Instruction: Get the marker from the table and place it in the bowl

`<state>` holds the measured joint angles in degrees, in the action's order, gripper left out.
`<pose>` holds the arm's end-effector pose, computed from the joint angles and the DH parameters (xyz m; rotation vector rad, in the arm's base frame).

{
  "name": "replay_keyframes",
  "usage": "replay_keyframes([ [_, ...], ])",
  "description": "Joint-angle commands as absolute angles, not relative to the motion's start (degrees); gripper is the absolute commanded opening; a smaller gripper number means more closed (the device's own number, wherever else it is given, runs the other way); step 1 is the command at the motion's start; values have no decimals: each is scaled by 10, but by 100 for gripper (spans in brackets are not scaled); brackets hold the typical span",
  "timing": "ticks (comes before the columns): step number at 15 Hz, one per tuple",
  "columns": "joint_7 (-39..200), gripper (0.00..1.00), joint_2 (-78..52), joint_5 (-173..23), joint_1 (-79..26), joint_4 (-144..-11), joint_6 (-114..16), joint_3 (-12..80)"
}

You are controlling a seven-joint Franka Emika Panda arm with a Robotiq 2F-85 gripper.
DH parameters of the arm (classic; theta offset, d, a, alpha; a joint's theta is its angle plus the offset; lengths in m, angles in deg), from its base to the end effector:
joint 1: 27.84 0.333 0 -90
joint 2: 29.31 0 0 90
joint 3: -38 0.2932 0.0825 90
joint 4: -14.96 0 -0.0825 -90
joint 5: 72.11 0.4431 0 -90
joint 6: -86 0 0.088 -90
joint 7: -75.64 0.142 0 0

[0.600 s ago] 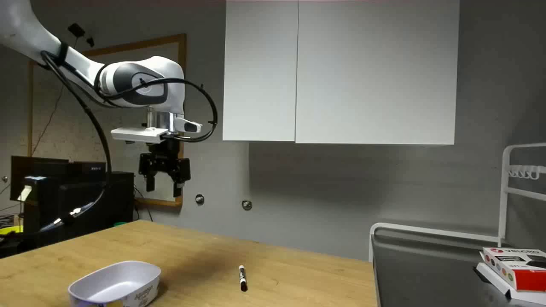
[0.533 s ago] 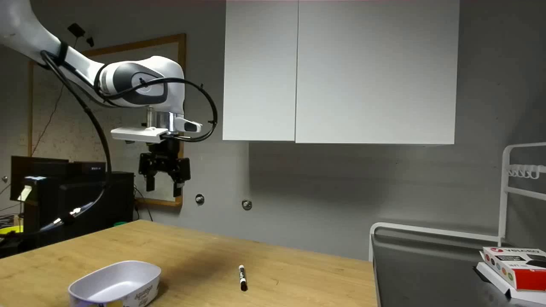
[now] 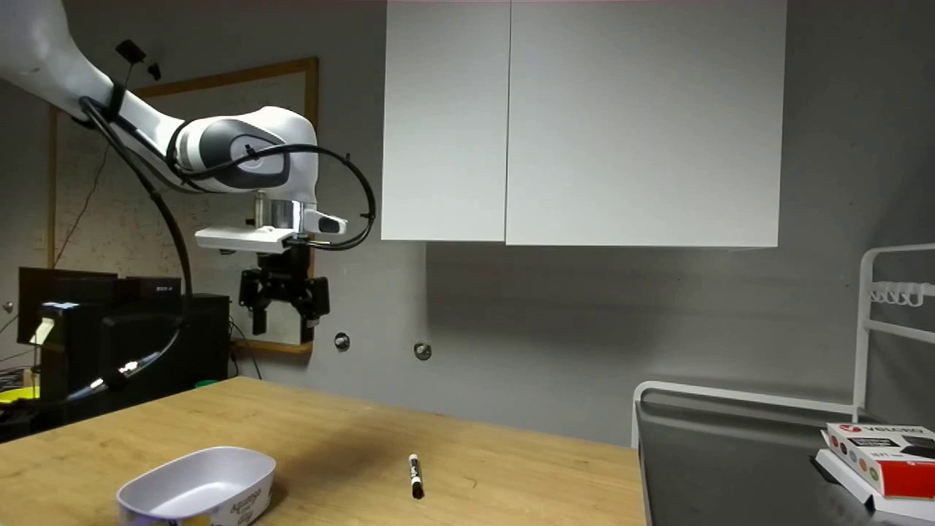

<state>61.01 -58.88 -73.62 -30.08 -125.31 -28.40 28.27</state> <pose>0.4584 -0.0958 0.4099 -3.0926 -0.1175 -0.1089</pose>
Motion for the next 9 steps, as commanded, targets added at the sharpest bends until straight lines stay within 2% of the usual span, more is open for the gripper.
replay_keyframes([
  [1, 531, 100, -538, -750, -297, -1220, -292, 269],
  [9, 236, 100, -354, -718, -319, -1082, -328, 181],
])
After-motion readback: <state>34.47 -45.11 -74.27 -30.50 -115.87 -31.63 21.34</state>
